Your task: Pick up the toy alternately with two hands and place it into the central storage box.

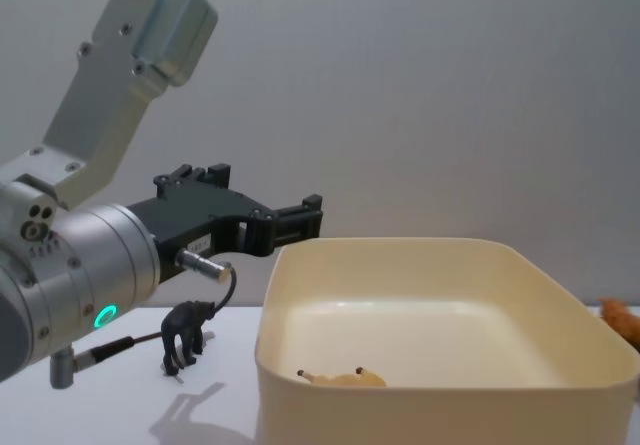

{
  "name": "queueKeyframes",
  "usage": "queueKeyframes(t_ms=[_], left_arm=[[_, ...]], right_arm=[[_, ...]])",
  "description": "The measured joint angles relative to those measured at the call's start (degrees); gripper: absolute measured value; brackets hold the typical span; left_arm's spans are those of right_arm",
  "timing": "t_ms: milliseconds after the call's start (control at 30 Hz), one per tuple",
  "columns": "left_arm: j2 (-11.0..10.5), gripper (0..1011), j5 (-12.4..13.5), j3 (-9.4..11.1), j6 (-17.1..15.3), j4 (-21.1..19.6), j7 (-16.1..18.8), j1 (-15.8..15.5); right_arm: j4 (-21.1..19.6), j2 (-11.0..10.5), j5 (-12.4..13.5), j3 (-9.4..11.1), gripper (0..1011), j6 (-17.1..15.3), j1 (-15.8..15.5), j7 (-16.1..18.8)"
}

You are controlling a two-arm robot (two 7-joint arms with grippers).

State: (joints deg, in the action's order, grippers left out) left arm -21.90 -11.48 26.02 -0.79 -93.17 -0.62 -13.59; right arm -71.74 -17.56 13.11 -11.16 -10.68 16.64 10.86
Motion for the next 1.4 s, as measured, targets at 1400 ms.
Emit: queueKeyframes(t_ms=[1400], left_arm=[[0.0,1001,0.0,0.0,0.0,0.0,0.0,0.0]], right_arm=[[-17.8,-1.4,7.9,1.4,294,-0.4,-2.1,12.0]])
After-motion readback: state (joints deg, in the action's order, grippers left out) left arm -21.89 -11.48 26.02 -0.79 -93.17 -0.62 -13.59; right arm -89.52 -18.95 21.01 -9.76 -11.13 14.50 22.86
